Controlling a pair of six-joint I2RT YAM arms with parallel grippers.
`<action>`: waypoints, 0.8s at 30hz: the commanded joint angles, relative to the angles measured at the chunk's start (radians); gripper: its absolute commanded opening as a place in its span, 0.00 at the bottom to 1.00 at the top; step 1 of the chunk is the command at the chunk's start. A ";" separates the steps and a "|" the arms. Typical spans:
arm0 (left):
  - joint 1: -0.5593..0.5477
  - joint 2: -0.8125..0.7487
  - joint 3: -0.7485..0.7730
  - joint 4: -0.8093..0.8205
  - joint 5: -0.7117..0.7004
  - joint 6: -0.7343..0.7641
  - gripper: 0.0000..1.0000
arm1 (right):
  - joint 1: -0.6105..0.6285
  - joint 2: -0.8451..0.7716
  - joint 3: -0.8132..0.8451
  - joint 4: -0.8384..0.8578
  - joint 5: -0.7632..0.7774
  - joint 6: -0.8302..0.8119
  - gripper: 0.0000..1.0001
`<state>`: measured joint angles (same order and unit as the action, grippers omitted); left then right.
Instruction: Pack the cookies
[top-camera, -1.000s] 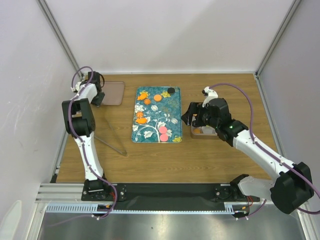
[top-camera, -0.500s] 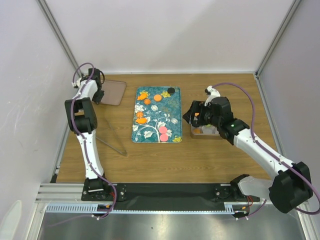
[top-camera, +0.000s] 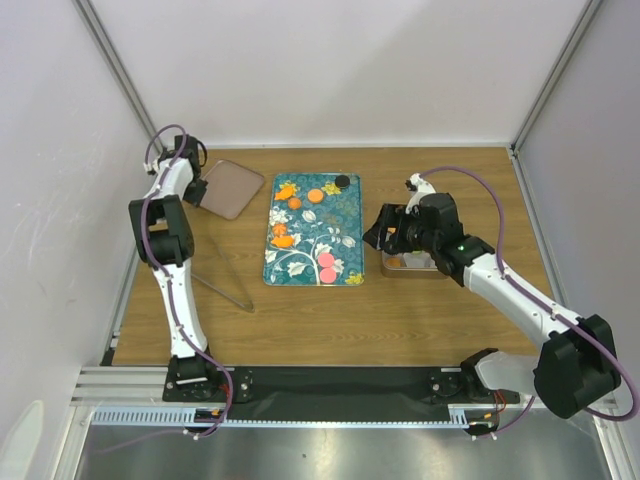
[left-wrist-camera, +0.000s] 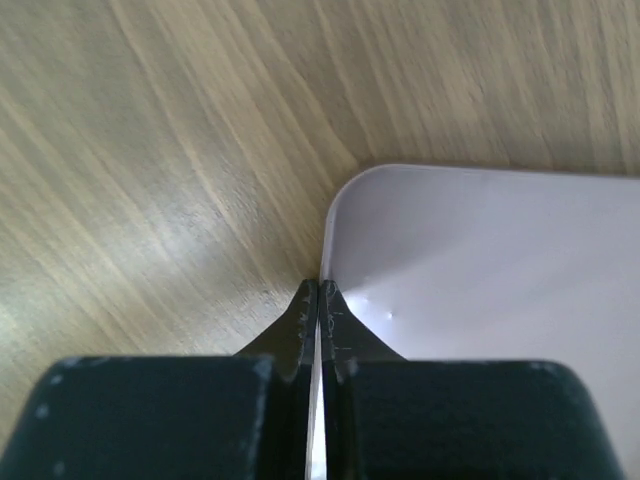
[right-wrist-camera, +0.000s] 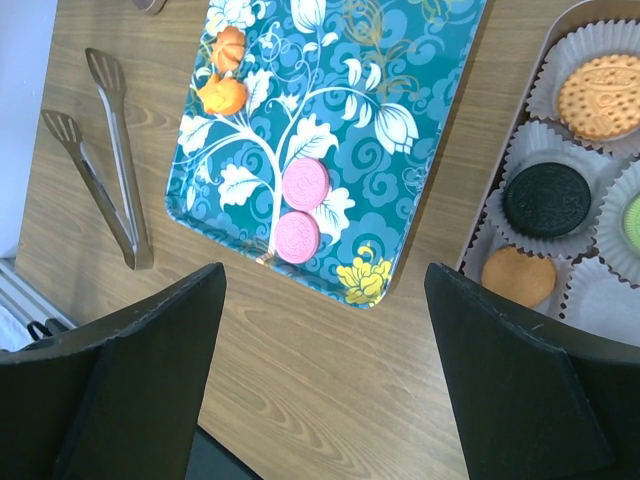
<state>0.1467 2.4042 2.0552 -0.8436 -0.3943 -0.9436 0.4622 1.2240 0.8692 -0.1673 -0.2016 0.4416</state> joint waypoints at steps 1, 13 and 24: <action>0.030 -0.022 -0.009 0.049 0.084 0.016 0.00 | -0.005 0.008 0.034 0.009 -0.035 0.003 0.87; 0.068 -0.247 -0.219 0.276 0.270 -0.007 0.00 | -0.007 0.068 0.047 0.035 -0.084 0.011 0.86; 0.068 -0.439 -0.361 0.351 0.345 -0.017 0.00 | -0.008 0.103 0.088 0.119 -0.191 0.089 0.88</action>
<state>0.2127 2.0731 1.7447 -0.5659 -0.1020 -0.9428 0.4603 1.3159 0.9016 -0.1326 -0.3458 0.4850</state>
